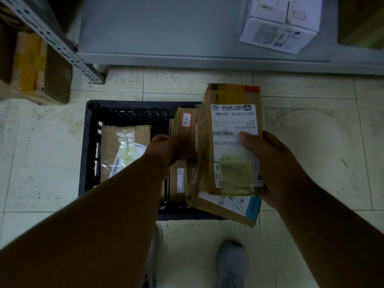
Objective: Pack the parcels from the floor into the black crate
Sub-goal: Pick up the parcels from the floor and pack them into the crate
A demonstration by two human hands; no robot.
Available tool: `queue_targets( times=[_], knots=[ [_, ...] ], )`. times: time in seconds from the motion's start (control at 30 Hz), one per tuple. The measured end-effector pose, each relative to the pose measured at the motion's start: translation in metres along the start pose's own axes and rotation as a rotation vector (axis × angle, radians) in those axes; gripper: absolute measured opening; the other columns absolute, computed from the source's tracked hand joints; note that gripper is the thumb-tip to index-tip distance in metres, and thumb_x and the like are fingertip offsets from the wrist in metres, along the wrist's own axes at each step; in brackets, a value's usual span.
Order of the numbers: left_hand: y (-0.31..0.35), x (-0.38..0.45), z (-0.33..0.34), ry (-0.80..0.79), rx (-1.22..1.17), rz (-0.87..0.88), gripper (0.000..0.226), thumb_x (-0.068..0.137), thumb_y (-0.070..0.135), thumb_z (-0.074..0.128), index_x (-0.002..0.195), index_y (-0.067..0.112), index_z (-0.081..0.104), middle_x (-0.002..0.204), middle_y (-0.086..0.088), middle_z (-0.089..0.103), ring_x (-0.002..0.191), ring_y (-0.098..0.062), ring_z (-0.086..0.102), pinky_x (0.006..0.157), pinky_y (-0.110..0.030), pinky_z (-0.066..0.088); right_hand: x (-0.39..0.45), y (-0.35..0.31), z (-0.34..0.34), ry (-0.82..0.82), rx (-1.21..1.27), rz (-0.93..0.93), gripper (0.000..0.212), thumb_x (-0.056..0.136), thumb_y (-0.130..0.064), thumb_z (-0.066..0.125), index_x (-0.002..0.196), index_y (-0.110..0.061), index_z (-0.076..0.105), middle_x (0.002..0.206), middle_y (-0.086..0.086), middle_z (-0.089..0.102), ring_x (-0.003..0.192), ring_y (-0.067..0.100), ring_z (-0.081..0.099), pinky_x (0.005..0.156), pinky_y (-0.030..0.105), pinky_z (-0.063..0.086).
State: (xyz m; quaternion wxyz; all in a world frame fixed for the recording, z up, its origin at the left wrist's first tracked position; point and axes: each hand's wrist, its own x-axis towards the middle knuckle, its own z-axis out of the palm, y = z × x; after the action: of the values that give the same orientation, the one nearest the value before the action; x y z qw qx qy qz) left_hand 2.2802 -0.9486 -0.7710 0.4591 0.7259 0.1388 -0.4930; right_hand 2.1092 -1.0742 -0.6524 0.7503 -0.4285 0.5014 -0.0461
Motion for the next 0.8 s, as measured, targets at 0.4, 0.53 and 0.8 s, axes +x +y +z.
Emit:
queue_targets(
  times=[0.4, 0.53, 0.8],
  knots=[
    [0.000, -0.013, -0.020, 0.041, -0.103, 0.045, 0.064, 0.077, 0.041, 0.077, 0.129, 0.022, 0.046, 0.121, -0.010, 0.062, 0.102, -0.029, 0.065, 0.082, -0.040, 0.057, -0.009, -0.003, 0.005, -0.062, 0.016, -0.017, 0.056, 0.075, -0.039, 0.065, 0.125, -0.016, 0.062, 0.113, 0.011, 0.073, 0.099, 0.035, 0.072, 0.083, 0.056, 0.057],
    [-0.001, -0.030, -0.034, 0.107, -0.047, 0.114, 0.072, 0.076, 0.050, 0.074, 0.136, 0.034, 0.037, 0.126, -0.009, 0.060, 0.104, -0.030, 0.064, 0.090, -0.046, 0.054, -0.014, -0.013, 0.013, -0.064, 0.016, -0.004, 0.044, 0.085, -0.033, 0.062, 0.125, -0.015, 0.062, 0.113, 0.012, 0.073, 0.098, 0.035, 0.072, 0.083, 0.056, 0.057],
    [0.009, -0.059, -0.035, 0.230, 0.409, 0.485, 0.068, 0.077, 0.064, 0.058, 0.137, 0.049, 0.029, 0.126, -0.007, 0.050, 0.108, -0.029, 0.059, 0.080, -0.049, 0.058, -0.041, -0.014, 0.036, -0.010, -0.112, -0.061, 0.025, 0.093, -0.026, 0.062, 0.116, -0.017, 0.064, 0.101, 0.005, 0.076, 0.088, 0.028, 0.075, 0.080, 0.055, 0.058]
  ],
)
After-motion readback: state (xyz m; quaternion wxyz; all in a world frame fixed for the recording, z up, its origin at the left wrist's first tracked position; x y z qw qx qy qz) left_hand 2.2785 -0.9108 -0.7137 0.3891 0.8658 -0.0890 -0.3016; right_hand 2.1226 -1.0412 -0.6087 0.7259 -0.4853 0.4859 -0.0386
